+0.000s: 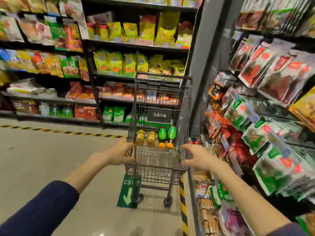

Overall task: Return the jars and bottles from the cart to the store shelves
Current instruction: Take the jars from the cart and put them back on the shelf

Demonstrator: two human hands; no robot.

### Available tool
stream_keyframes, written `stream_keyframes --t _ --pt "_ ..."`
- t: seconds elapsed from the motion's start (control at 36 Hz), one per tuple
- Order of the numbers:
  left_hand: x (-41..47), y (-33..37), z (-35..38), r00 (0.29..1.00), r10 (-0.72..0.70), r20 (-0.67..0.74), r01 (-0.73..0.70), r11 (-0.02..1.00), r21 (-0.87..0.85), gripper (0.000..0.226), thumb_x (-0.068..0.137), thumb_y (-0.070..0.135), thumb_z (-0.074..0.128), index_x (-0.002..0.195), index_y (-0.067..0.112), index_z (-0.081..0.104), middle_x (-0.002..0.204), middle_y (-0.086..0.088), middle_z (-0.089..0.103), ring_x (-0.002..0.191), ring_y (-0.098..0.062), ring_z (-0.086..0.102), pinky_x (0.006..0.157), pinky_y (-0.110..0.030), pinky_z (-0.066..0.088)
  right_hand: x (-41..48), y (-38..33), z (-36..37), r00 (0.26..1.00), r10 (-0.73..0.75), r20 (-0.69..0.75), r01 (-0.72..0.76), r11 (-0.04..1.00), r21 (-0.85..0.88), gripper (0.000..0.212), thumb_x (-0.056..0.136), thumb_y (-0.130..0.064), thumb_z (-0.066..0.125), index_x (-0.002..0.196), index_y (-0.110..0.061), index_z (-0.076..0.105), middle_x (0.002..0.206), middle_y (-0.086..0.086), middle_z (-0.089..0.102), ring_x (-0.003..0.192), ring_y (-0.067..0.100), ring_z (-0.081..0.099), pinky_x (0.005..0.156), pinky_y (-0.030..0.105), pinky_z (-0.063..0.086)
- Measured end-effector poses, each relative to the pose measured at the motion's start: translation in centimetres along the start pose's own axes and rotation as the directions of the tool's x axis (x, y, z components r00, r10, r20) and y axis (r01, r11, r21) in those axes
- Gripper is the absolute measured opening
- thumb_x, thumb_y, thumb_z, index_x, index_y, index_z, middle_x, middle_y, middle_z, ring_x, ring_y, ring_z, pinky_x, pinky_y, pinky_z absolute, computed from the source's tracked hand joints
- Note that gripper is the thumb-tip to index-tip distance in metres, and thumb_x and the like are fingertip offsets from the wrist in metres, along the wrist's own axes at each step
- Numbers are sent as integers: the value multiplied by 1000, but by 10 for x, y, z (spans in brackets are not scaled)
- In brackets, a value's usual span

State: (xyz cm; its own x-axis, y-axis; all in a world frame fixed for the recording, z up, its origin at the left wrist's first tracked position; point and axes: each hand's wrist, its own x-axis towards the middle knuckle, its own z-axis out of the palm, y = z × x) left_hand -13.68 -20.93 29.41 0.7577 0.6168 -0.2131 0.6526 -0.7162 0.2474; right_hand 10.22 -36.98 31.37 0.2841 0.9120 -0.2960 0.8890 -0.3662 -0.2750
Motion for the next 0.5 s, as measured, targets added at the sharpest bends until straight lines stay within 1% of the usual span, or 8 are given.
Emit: stream_keyframes --t 0.08,0.19,0.31,0.39,0.44,0.5 --pt "40 -31 0 1000 -5 14 5 999 -36 63 84 40 63 140 20 40 145 -1 43 132 -14 38 111 -37 34 42 -2 -2 999 -2 38 3 1000 -18 70 89 -35 61 146 -15 26 150 7 35 136 24 36 107 36 37" --pt "88 -58 -19 998 -16 52 17 1000 -24 64 88 38 60 142 16 37 147 -2 40 135 -18 36 111 -33 32 100 -5 -9 999 12 33 -12 1000 -5 73 85 -36 64 145 -12 30 148 11 39 136 25 38 108 36 36" --pt "134 -82 -37 995 -25 95 27 999 -19 65 89 36 59 144 12 33 149 -5 37 136 -20 35 111 -31 30 147 -10 -21 999 27 47 -29 999 37 73 86 -35 64 146 -13 29 149 10 37 137 25 36 109 35 35" --pt "164 -97 -44 995 -30 100 33 999 -23 66 89 38 59 144 13 32 149 -5 37 136 -21 36 111 -34 32 177 -12 -22 998 35 44 -40 993 109 73 86 -33 65 146 -12 29 150 9 36 137 24 36 110 35 34" --pt "180 -104 -45 995 -30 96 31 999 -9 65 89 38 59 143 14 33 148 -5 39 134 -21 38 110 -35 34 193 -12 -19 997 50 53 -57 989 138 74 86 -34 65 146 -11 29 150 8 36 137 23 36 111 35 33" --pt "194 -107 -45 994 -12 113 12 1000 -1 62 90 34 58 143 12 35 146 -6 41 133 -21 39 108 -32 34 209 -13 -17 996 62 64 -71 984 164 74 85 -33 65 145 -10 30 149 9 37 136 23 38 110 34 34"
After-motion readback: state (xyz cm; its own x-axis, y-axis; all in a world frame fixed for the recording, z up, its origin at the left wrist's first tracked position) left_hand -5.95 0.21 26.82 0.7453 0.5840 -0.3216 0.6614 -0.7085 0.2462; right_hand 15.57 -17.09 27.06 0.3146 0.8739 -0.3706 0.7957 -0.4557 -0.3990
